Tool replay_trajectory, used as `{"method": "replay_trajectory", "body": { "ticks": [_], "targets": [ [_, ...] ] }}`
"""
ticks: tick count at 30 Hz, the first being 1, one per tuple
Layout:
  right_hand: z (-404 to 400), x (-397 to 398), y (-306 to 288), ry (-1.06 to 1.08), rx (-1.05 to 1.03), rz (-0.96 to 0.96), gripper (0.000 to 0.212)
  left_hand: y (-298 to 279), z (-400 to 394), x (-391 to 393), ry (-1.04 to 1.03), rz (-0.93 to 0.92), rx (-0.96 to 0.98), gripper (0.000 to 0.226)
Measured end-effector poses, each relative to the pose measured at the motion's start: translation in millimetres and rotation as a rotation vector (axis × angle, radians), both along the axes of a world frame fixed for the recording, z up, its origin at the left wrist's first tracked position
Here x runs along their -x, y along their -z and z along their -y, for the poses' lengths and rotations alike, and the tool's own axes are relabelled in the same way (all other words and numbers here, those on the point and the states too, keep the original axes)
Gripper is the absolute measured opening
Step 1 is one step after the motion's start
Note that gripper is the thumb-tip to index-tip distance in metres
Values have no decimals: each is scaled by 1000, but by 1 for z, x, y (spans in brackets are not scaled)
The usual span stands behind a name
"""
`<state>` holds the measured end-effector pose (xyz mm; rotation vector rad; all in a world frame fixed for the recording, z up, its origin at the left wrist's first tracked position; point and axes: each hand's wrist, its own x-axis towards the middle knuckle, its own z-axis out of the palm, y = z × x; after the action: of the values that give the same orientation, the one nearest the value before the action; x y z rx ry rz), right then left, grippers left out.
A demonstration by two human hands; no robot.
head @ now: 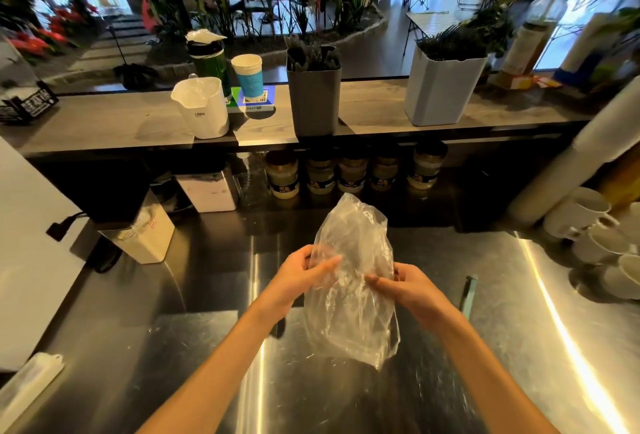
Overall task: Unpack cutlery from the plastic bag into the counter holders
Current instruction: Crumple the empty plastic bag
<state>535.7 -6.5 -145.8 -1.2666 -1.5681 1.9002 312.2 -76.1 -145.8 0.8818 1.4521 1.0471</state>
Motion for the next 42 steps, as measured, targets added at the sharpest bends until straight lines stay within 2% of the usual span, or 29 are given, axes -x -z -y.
{"method": "replay_trajectory", "body": {
  "ticks": [3,6,8,13,17,20,22,24,25,26,28,30,31,33,35,36,39,42],
  "targets": [
    [-7,-5,1,29,88,-67,39,0,5,10,79,-18,-21,34],
    [-10,-8,0,-6,275,-116,35,-1,9,15,64,95,2,34],
    [-8,-9,1,-29,316,-108,35,-4,11,15,74,122,17,35],
    [-6,-10,7,-50,219,-89,35,-4,13,15,82,10,-12,32],
    [-5,-12,6,-30,195,-185,35,-8,15,19,74,137,-25,39],
    [-5,-12,9,40,150,-235,35,-8,15,19,9,213,-22,21],
    [-4,-12,8,81,102,-216,40,-5,16,22,-9,219,-31,20],
    [-2,-13,2,111,29,-191,42,-6,17,24,-35,335,-47,11],
    [-2,-13,-2,119,-24,-179,39,-8,18,24,-43,425,-69,15],
    [-1,-13,-5,118,-79,-175,32,-8,19,24,-40,488,-66,28],
    [-2,-12,-10,125,-157,-190,18,-5,19,21,6,481,23,54],
    [-4,-7,-12,160,-192,-197,17,3,19,14,119,453,137,78],
    [-5,-4,-13,171,-215,-180,17,5,19,8,162,466,172,82],
    [-6,0,-16,146,-284,-123,17,-1,21,-3,130,477,212,71],
    [-9,-3,-19,26,-295,-86,23,-8,20,-10,45,447,228,53],
    [-13,-9,-21,-74,-258,-94,30,-8,18,-11,4,404,217,53],
    [-22,-31,-15,-320,28,-276,64,-4,16,-5,-29,279,138,47],
    [-20,-30,6,-165,380,-431,100,-4,14,0,-87,122,-4,43]
  ]
}}
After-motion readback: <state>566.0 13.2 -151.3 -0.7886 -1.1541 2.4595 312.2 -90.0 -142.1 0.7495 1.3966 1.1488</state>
